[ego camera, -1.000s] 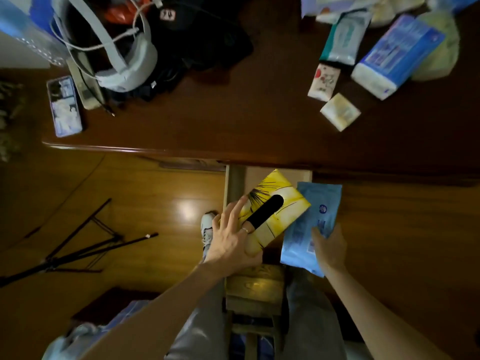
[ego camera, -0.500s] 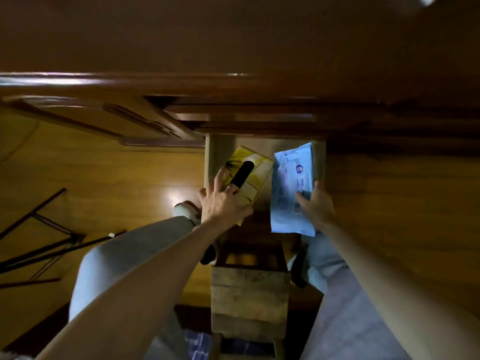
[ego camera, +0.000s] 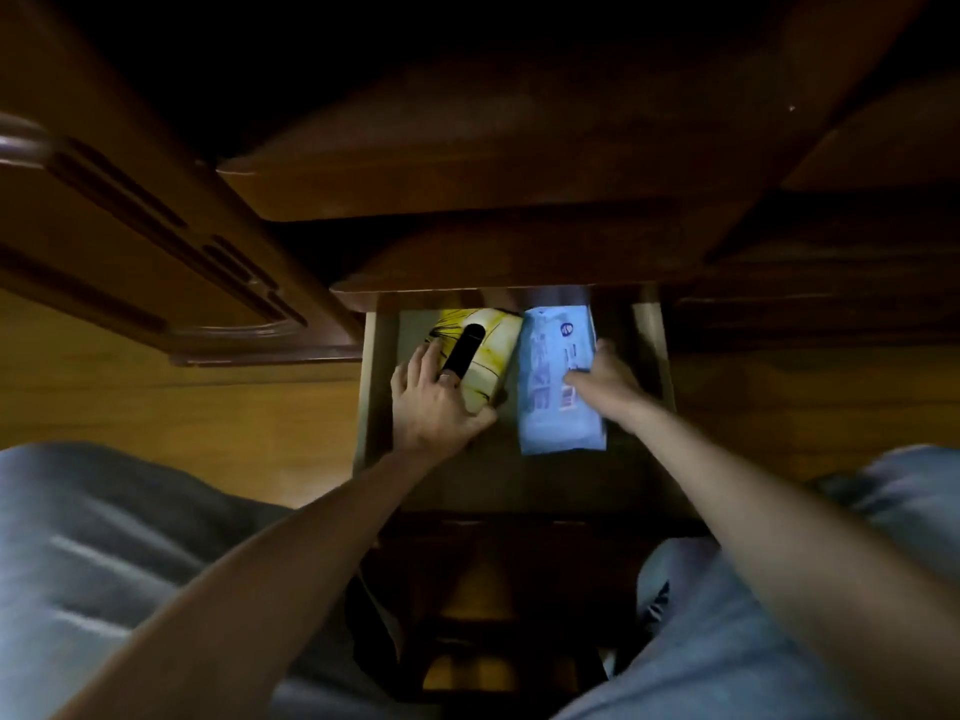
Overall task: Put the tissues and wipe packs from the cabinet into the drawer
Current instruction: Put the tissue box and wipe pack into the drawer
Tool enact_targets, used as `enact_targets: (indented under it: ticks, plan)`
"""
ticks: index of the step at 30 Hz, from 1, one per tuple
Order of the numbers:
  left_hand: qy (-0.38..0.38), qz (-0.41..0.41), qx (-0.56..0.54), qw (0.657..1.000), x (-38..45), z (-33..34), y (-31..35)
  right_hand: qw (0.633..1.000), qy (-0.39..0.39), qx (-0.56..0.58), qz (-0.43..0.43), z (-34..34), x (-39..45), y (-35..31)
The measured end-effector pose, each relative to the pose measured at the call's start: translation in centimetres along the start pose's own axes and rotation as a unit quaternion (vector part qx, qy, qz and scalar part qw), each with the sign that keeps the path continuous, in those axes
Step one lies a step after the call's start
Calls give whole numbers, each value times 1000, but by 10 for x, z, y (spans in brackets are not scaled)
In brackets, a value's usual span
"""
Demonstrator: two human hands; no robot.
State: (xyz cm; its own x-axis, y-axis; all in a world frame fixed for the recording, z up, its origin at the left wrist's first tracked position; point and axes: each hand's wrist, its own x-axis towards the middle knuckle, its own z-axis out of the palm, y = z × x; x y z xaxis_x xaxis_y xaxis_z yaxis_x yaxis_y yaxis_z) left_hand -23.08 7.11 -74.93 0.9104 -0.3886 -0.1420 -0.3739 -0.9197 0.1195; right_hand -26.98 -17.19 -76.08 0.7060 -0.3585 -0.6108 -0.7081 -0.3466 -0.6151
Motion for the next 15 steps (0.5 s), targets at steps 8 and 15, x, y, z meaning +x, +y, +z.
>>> enact_targets:
  ticks: [8,15]
  plan:
    - [37,-16,9,999,-49,-9,-11,999,28,-1,-26,5,-47,5]
    - [-53,-68,10,996,-67,-13,-14,998,44,-30,-31,-14,-76,-11]
